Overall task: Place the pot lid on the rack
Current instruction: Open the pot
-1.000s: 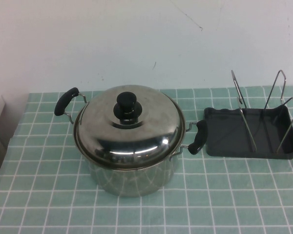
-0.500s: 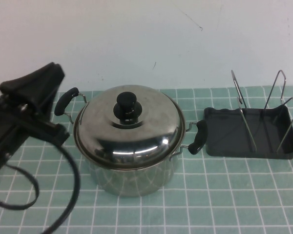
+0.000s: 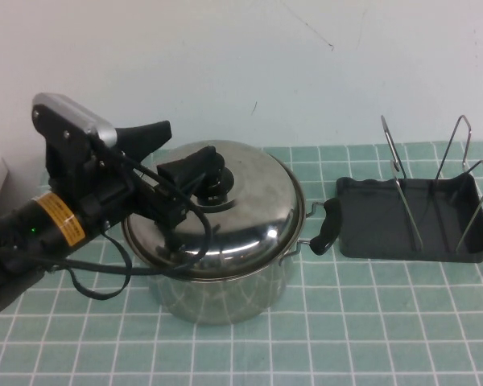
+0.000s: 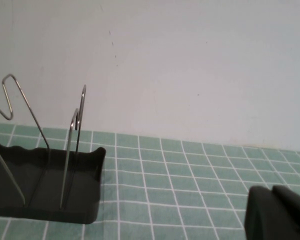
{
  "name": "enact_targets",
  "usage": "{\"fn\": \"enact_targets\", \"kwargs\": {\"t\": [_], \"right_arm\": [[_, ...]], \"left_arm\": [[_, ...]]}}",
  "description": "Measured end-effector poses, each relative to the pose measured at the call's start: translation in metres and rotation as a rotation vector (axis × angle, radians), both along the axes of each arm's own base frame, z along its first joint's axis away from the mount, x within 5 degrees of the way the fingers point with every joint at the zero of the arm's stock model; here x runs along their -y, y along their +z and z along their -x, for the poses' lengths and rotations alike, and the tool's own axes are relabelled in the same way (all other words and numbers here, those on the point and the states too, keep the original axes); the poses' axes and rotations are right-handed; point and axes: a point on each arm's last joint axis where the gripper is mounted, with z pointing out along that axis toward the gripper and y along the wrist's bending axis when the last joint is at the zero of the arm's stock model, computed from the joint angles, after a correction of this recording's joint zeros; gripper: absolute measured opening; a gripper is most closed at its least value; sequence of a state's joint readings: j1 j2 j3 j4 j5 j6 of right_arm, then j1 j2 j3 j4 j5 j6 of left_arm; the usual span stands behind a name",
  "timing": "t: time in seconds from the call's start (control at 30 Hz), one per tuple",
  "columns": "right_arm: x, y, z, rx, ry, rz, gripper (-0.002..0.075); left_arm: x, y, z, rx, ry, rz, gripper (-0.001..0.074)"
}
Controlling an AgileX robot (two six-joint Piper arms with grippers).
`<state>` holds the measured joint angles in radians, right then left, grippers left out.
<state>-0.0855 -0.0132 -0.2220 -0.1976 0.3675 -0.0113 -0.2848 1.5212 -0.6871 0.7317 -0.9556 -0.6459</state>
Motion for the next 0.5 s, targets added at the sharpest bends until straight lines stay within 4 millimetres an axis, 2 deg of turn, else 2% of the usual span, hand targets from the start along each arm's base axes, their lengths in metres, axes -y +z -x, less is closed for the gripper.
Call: {"fn": "enact_targets", "kwargs": {"t": [0.17, 0.4, 0.5], "right_arm": [[0.000, 0.000, 0.000, -0.002, 0.002, 0.001, -0.0003], [-0.001, 0.000, 0.000, -0.003, 0.006, -0.002, -0.0003], [-0.001, 0.000, 0.000, -0.003, 0.006, -0.003, -0.0003]], "left_arm": [[0.004, -0.019, -0.013, -0.064, -0.008, -0.020, 0.0564], [0.007, -0.044, -0.020, -0.139, -0.010, -0.053, 0.0517], [0.008, -0.045, -0.022, -0.136, -0.015, -0.047, 0.0514]]}}
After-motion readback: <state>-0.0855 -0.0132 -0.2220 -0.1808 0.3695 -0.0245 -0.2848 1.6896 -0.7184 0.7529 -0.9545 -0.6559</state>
